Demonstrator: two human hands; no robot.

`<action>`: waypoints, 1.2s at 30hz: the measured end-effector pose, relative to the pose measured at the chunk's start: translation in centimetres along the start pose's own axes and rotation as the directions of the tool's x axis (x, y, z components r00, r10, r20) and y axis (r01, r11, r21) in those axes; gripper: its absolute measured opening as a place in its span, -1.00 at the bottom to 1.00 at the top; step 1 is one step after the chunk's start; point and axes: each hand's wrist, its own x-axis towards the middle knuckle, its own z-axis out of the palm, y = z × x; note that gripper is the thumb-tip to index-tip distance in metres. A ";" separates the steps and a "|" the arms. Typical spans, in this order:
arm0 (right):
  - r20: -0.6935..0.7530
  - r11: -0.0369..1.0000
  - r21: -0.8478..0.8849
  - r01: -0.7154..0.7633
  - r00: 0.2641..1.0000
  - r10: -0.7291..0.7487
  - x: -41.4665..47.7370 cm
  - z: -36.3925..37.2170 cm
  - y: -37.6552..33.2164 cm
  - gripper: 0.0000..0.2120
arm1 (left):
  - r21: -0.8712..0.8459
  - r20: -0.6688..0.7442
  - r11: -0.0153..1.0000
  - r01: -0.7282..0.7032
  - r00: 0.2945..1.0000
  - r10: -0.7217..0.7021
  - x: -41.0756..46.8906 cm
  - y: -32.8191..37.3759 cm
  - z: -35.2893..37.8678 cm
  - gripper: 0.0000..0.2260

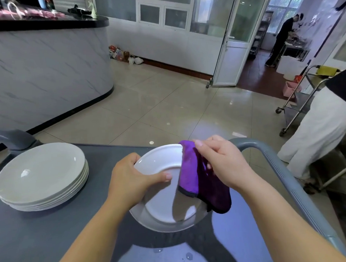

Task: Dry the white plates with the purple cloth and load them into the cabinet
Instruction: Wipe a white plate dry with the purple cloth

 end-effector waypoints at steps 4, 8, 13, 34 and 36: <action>-0.209 0.902 -0.393 0.178 0.938 -0.276 0.4 0.1 0.7 -0.77 | -0.041 0.024 0.999 -0.020 0.999 0.021 -0.2 0.4 0.2 -0.37; -0.168 0.923 -0.360 0.136 0.964 -0.207 0.5 1.2 0.1 -0.65 | -0.102 -0.027 0.994 -0.047 0.999 0.045 -0.3 1.2 0.1 -0.37; -0.424 0.996 -0.077 -0.035 0.906 0.000 -0.3 2.4 1.5 -0.60 | -0.311 -0.116 0.950 0.018 0.992 -0.057 -0.2 1.0 0.2 -0.42; -0.535 0.868 0.496 0.017 0.793 0.290 -0.7 3.4 2.6 -0.80 | -0.619 -0.064 0.782 0.071 0.988 -0.141 0.9 2.2 1.4 -0.57; -0.522 0.870 0.494 0.004 0.801 0.293 -0.3 2.7 2.7 -0.87 | -0.626 0.012 0.771 0.118 0.990 -0.142 1.0 1.9 1.5 -0.53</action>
